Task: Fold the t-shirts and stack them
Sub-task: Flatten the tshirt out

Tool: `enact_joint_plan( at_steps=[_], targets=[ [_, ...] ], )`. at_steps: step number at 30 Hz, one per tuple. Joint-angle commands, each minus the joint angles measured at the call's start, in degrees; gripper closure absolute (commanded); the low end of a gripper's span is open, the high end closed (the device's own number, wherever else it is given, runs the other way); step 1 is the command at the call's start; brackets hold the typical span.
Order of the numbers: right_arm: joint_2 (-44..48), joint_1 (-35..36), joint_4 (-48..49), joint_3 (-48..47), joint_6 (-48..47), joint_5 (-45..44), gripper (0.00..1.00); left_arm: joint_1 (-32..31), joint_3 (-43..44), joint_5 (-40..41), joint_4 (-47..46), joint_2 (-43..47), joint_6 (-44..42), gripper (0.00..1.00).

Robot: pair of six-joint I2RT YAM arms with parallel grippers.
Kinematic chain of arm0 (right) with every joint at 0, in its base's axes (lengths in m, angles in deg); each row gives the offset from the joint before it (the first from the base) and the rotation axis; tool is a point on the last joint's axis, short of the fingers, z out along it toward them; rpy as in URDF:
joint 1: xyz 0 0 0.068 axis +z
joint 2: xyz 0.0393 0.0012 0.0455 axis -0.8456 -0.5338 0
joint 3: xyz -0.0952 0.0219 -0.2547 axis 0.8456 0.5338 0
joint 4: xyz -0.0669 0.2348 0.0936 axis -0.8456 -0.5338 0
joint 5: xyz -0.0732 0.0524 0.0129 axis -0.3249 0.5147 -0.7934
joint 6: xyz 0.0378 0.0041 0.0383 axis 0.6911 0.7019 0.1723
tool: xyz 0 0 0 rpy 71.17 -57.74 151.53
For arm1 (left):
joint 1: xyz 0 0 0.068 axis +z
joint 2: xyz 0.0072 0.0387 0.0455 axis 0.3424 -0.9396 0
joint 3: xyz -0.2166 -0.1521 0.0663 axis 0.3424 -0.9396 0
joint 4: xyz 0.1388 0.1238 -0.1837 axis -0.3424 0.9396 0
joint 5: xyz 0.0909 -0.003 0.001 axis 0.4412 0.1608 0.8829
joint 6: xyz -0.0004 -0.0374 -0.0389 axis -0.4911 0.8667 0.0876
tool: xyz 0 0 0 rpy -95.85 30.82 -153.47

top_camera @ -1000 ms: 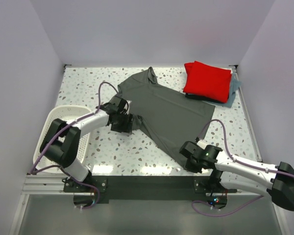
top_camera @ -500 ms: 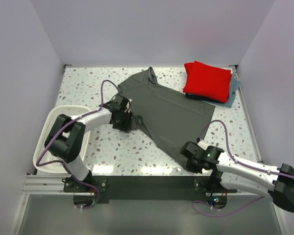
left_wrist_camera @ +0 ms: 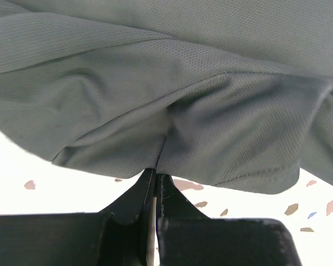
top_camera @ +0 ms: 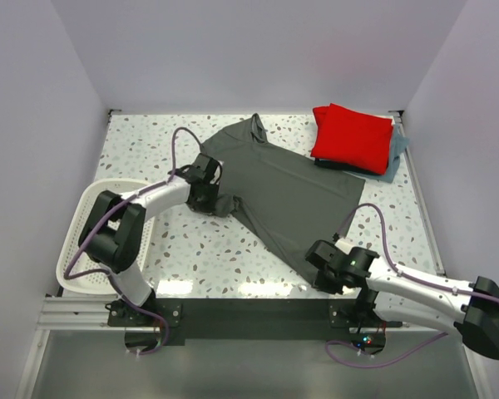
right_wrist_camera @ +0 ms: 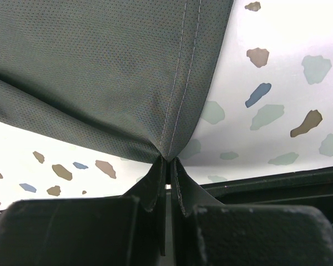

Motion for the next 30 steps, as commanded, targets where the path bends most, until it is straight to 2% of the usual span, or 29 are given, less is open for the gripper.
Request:
enact_joint_plan(
  at_steps=[1, 5, 10, 14, 17, 18, 24, 27, 30],
  targets=[
    [-1.2, 0.1, 0.3, -0.2, 0.3, -3.0, 1.0, 0.7, 4.5, 1.6, 6.5, 3.6, -2.4, 1.0],
    [-1.7, 0.1, 0.5, -0.3, 0.2, -2.8, 1.0, 0.9, 6.7, 0.9, 15.8, 6.6, -4.6, 1.0],
    [-2.1, 0.1, 0.8, -0.6, -0.2, -2.7, 1.0, 1.0, 8.3, 1.2, 23.0, 8.1, -5.9, 1.0],
    [-2.5, 0.0, 0.6, -0.8, -0.5, -2.8, 1.0, 1.8, 9.6, -0.8, 27.0, 9.7, -6.0, 0.87],
    [-2.5, 0.2, 0.6, -0.9, -0.4, -2.8, 1.0, 2.4, 10.4, -1.9, 25.8, 9.5, -6.1, 0.8],
    [-2.5, 0.2, 0.5, -0.9, -0.5, -2.9, 1.0, 2.5, 10.6, -2.0, 25.0, 8.5, -6.2, 0.75],
    [-2.0, 0.1, 0.3, -0.9, -0.5, -3.0, 1.0, 2.8, 16.6, -6.7, 21.5, 1.0, -6.2, 0.74],
    [-1.1, 0.1, -0.3, -0.7, 0.2, -3.1, 1.0, 2.8, 18.7, -9.2, 20.5, -0.1, -5.4, 0.74],
    [0.3, 0.1, -0.7, -0.1, 0.9, -3.3, 1.0, 3.3, 17.4, -8.4, 20.3, 2.0, -4.9, 0.74]
  ],
)
